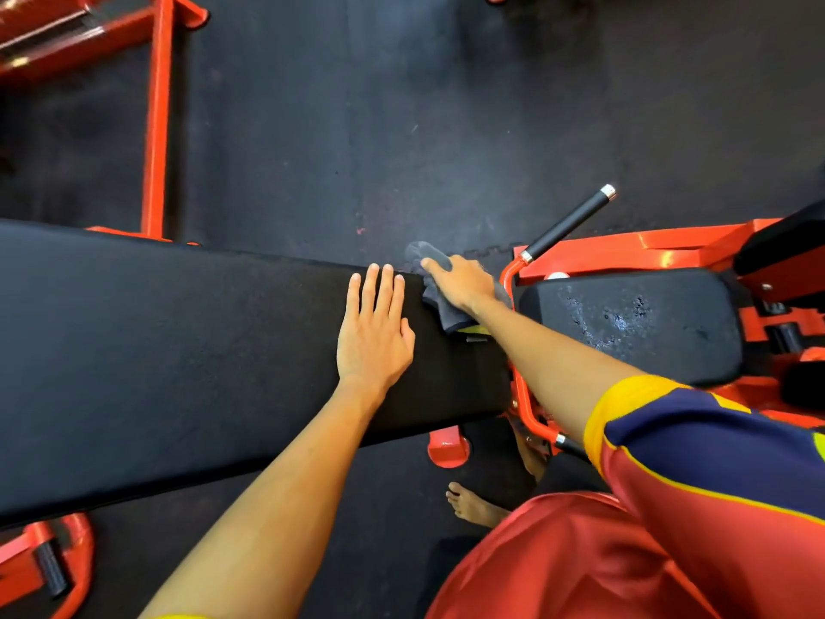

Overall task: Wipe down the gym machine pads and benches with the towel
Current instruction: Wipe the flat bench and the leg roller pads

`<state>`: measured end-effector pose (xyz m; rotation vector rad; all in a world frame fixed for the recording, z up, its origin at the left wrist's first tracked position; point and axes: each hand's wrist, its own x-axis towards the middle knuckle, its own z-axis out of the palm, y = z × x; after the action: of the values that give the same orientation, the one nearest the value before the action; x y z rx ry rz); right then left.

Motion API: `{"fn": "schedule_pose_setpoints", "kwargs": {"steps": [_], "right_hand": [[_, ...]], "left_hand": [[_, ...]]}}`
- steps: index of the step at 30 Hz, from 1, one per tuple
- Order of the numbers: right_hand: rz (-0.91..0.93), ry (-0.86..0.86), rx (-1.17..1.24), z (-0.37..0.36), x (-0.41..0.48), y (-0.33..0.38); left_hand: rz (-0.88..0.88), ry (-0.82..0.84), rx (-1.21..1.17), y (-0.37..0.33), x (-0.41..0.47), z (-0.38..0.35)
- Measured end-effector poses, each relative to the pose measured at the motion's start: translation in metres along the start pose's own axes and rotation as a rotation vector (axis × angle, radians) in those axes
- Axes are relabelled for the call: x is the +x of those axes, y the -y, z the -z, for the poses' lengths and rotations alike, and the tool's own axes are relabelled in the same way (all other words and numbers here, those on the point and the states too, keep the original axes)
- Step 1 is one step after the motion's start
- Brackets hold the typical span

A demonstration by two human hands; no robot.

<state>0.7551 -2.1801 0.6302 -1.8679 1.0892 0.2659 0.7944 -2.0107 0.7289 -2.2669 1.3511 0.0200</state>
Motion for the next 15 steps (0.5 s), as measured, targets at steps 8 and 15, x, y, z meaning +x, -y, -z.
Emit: {"fn": "schedule_pose_setpoints", "kwargs": {"steps": [8, 15], "right_hand": [[0.049, -0.105, 0.232, -0.027, -0.045, -0.076], [-0.277, -0.004, 0.394, -0.015, -0.006, -0.073]], "left_hand": [[0.002, 0.012, 0.028, -0.001, 0.000, 0.001], [0.004, 0.014, 0.038, -0.002, 0.001, 0.001]]}}
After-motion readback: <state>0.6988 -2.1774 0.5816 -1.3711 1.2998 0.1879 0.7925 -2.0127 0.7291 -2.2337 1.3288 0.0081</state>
